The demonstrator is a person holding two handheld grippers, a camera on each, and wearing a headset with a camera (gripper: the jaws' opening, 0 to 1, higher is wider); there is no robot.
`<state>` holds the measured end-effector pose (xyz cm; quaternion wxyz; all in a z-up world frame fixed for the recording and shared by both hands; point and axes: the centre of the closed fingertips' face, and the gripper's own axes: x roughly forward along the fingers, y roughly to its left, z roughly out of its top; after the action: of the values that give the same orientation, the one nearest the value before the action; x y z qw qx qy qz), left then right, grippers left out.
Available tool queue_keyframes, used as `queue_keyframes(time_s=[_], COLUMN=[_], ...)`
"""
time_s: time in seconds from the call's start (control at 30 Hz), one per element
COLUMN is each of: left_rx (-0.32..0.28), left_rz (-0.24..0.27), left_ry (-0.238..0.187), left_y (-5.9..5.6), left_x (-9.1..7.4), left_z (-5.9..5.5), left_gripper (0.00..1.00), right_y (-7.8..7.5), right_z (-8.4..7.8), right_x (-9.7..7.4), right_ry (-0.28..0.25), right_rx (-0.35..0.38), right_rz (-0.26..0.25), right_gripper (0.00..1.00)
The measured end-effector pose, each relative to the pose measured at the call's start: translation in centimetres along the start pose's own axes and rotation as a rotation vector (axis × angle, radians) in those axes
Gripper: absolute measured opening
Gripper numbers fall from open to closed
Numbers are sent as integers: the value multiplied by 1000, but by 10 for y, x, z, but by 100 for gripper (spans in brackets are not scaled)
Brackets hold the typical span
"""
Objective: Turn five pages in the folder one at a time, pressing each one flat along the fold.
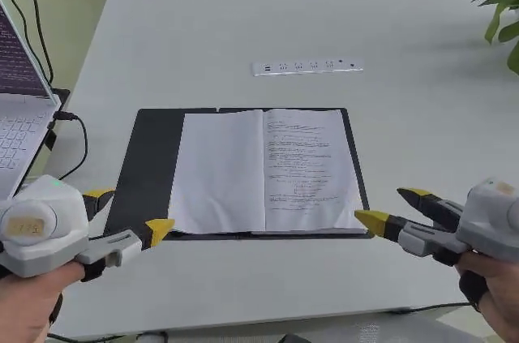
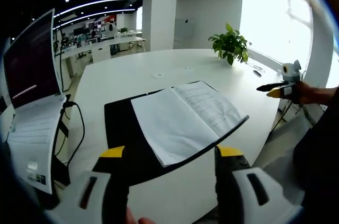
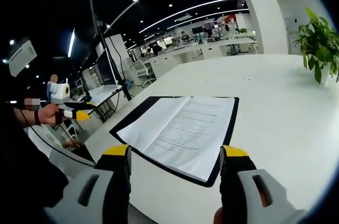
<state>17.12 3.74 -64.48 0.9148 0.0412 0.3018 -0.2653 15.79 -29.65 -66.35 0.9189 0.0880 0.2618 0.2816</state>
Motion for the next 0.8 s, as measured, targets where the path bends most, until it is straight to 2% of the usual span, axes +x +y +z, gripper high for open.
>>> queue_keyframes(time_s=[0.23, 0.4, 0.63, 0.8], left_rx=[2, 26, 58, 83], left_rz=[-16, -50, -99, -125], left_ry=[-4, 8, 10, 25], left_y=[-9, -21, -40, -50], left_x=[9, 22, 42, 56], left_z=[8, 13, 24, 23], left_gripper=[67, 68, 68, 67], right_y=[3, 2, -7, -8], right_z=[1, 0, 3, 1], right_x=[-4, -4, -11, -14], right_ry=[-28, -25, -41, -40], right_rx=[32, 32, 47, 56], right_rz=[-16, -17, -28, -31], right_gripper=[68, 69, 69, 69])
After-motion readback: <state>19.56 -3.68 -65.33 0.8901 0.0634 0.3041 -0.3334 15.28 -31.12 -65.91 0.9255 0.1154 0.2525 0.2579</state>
